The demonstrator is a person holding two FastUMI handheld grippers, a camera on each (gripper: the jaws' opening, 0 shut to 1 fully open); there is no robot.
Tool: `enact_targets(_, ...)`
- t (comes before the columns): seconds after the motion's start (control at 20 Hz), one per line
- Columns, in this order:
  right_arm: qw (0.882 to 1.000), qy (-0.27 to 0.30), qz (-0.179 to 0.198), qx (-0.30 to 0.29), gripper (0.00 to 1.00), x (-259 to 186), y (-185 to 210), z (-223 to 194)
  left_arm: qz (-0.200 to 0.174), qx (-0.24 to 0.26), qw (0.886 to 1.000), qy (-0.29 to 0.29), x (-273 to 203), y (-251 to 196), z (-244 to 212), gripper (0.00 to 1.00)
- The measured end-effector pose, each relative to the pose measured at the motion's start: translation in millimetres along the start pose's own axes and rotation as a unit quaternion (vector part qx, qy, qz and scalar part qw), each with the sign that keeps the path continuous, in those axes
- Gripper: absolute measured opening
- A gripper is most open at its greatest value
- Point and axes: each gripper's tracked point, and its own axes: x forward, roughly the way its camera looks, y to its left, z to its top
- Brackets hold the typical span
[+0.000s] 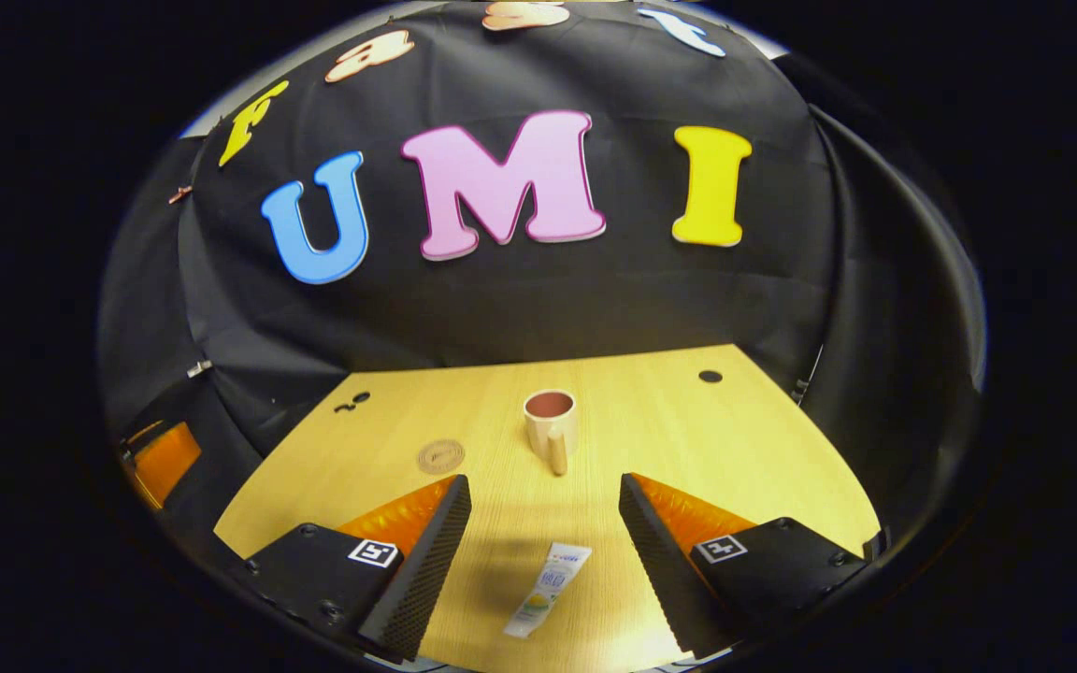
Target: Put the toothbrush and toothpaste on the desktop into the cup, then pick up the cup and place it on the coaster on the desktop.
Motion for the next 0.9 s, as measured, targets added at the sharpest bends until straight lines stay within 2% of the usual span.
enact_targets(0.2,0.997,0.082,-0.003,-0.006,0.98,29.2,1.5,-53.2,0.018,0.008,1.000,0.022,-2.4,10.6,-17.4,0.97)
enact_targets(0.3,0.993,0.119,-0.001,-0.011,0.98,43.1,4.8,-76.8,0.023,0.011,0.999,0.032,-4.8,13.9,-23.7,0.97)
enact_targets(0.45,0.985,0.171,-0.016,-0.030,0.99,62.7,-3.0,-113.0,0.044,0.012,0.998,0.040,-11.4,26.6,-28.8,0.98)
enact_targets(0.65,0.975,0.219,-0.025,-0.030,0.98,72.5,-10.1,-146.9,0.061,-0.003,0.997,0.053,-15.3,34.0,-38.2,0.97)
enact_targets(0.9,0.962,0.270,-0.034,-0.023,0.99,76.1,-16.9,-181.1,0.058,0.023,0.995,0.074,-19.1,33.2,-55.4,0.98)
